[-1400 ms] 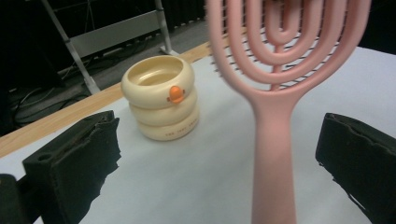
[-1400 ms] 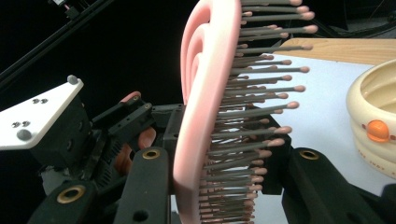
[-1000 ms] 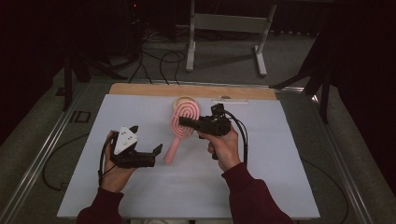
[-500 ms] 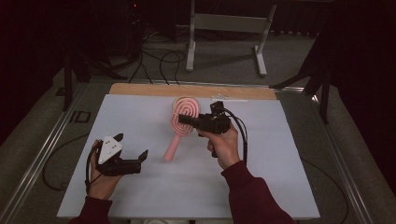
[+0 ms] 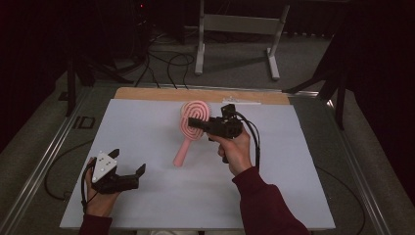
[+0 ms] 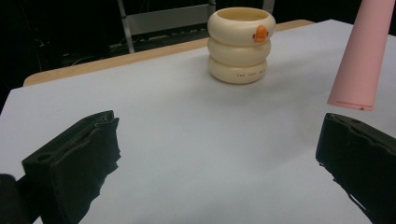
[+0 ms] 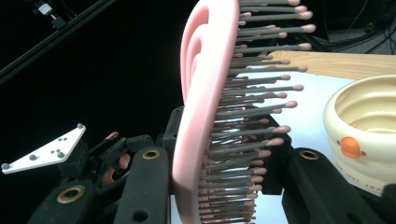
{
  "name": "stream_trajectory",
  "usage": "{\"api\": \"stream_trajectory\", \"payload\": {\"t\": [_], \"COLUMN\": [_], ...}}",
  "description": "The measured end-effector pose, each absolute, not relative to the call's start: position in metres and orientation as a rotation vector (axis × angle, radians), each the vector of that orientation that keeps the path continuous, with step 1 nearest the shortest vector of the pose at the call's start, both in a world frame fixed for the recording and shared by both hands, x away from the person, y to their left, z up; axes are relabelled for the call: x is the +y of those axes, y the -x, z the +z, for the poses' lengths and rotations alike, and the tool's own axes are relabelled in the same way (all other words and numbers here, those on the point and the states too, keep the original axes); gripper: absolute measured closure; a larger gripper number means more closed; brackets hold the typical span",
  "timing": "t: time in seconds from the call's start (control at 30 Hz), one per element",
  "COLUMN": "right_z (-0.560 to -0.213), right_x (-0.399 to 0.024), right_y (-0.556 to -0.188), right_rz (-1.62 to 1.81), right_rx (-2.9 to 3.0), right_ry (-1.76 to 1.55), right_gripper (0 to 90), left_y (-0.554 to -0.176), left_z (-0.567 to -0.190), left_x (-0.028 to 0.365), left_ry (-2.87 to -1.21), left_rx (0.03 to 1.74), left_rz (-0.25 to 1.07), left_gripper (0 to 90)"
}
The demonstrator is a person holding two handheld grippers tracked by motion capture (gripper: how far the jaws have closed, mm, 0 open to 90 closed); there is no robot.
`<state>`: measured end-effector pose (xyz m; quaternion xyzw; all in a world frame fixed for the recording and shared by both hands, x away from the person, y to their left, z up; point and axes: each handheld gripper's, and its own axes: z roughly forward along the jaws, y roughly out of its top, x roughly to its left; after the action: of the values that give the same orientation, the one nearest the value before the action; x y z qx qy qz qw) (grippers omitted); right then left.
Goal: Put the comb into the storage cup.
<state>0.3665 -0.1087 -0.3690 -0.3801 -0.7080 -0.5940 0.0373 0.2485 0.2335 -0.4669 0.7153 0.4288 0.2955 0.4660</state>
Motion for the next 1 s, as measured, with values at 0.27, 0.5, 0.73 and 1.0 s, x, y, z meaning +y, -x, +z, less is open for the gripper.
{"api": "stream_trajectory", "payload": {"t": [0.27,0.5,0.73,1.0], "right_z": [-0.369,-0.370,-0.367,-0.364], "right_x": [-0.105,-0.098,-0.096,-0.096], "right_y": [-0.370,-0.374,-0.376,-0.381], "right_rz": [-1.823,-1.819,-1.845,-1.870], "right_rx": [-2.180,-2.179,-2.174,-2.174], "right_ry": [1.179,1.179,1.159,1.155], "right_gripper": [64.1,64.1,64.1,64.1], "left_y": [-0.248,-0.247,-0.246,-0.245], "left_z": [-0.465,-0.464,-0.463,-0.459], "left_x": [0.234,0.237,0.239,0.240], "left_ry": [-1.748,-1.741,-1.740,-1.727], "left_rx": [1.047,1.043,1.049,1.039], "left_rz": [0.733,0.733,0.740,0.743], "left_gripper": [0.0,0.0,0.0,0.0]}}
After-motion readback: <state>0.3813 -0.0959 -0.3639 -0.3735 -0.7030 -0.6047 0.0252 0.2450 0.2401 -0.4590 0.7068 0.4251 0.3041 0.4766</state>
